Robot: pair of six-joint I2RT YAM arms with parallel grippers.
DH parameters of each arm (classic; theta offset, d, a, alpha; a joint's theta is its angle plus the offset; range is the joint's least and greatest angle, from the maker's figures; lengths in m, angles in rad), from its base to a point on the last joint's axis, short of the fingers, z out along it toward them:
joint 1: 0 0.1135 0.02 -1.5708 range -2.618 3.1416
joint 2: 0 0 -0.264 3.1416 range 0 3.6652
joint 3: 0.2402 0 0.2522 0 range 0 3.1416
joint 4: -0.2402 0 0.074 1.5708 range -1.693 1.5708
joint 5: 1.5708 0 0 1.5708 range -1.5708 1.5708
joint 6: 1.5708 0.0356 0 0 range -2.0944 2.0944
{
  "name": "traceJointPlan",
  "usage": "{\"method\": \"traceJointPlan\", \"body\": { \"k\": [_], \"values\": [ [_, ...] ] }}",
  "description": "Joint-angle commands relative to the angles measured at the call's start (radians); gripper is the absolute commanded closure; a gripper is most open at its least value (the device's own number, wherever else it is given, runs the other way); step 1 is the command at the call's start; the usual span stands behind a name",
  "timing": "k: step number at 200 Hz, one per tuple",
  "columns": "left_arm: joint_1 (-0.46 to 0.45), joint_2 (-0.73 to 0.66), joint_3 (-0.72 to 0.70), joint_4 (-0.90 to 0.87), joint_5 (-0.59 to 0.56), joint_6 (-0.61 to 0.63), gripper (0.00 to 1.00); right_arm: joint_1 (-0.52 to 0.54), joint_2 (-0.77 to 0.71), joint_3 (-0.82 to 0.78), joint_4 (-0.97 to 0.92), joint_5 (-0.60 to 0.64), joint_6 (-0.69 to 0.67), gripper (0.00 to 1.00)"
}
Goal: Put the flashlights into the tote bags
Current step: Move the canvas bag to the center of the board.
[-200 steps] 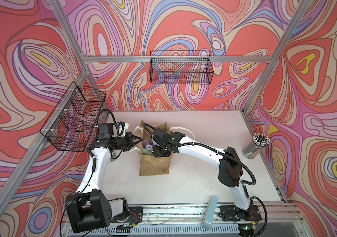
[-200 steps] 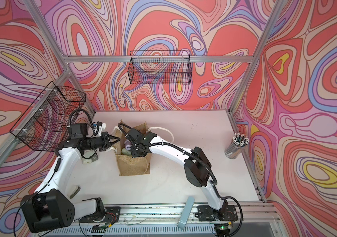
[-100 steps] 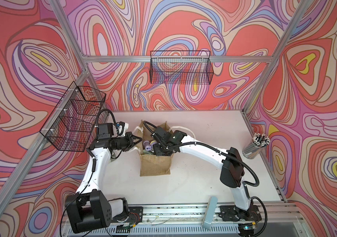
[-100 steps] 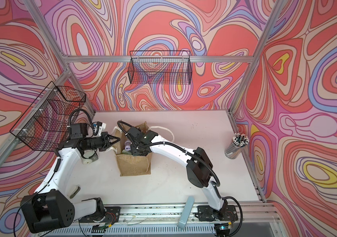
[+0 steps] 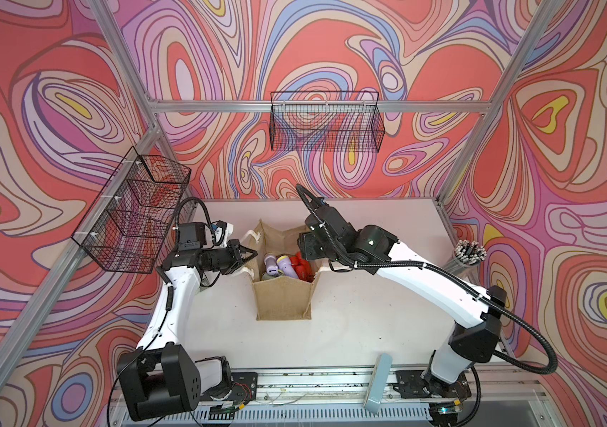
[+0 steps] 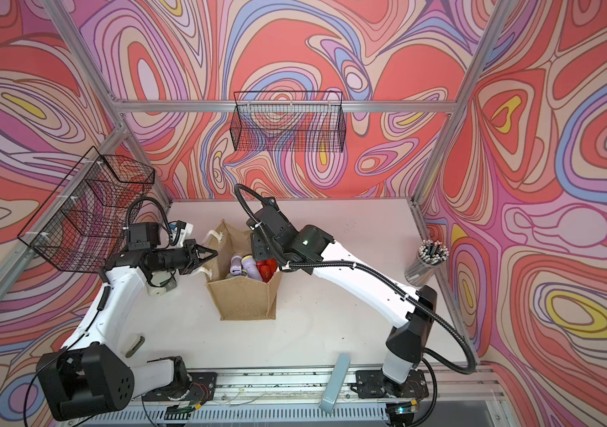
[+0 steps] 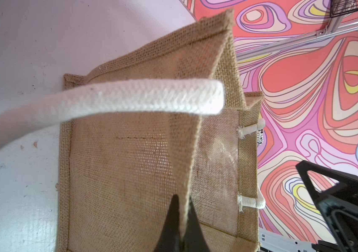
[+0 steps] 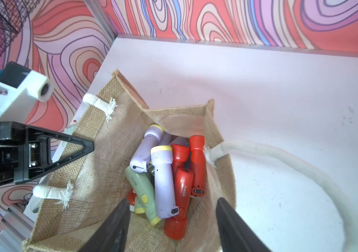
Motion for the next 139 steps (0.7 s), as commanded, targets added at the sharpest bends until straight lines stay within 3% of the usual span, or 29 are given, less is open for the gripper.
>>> {"method": "traceJointPlan", "body": {
  "k": [1, 33, 76, 87, 105, 139],
  "values": [
    [0.003, -0.035, 0.020, 0.024, 0.032, 0.020, 1.00, 0.004, -0.016, -0.048, -0.006, 0.078, 0.011, 0.35],
    [0.002, -0.035, 0.020, 0.023, 0.028, 0.019, 1.00, 0.001, -0.068, -0.105, -0.026, 0.145, 0.043, 0.33],
    [-0.006, -0.039, 0.029, 0.018, 0.011, 0.017, 1.00, -0.062, -0.029, -0.189, -0.044, 0.060, 0.090, 0.34],
    [-0.026, -0.039, 0.040, 0.004, -0.020, 0.024, 1.00, -0.086, -0.018, -0.220, -0.003, 0.011, 0.080, 0.47],
    [-0.066, -0.024, 0.053, -0.013, -0.065, 0.030, 1.00, -0.135, 0.001, -0.269, 0.107, -0.084, 0.059, 0.76],
    [-0.157, 0.013, 0.075, -0.004, -0.173, -0.010, 1.00, -0.207, 0.037, -0.284, 0.242, -0.200, -0.008, 0.97]
  ]
}}
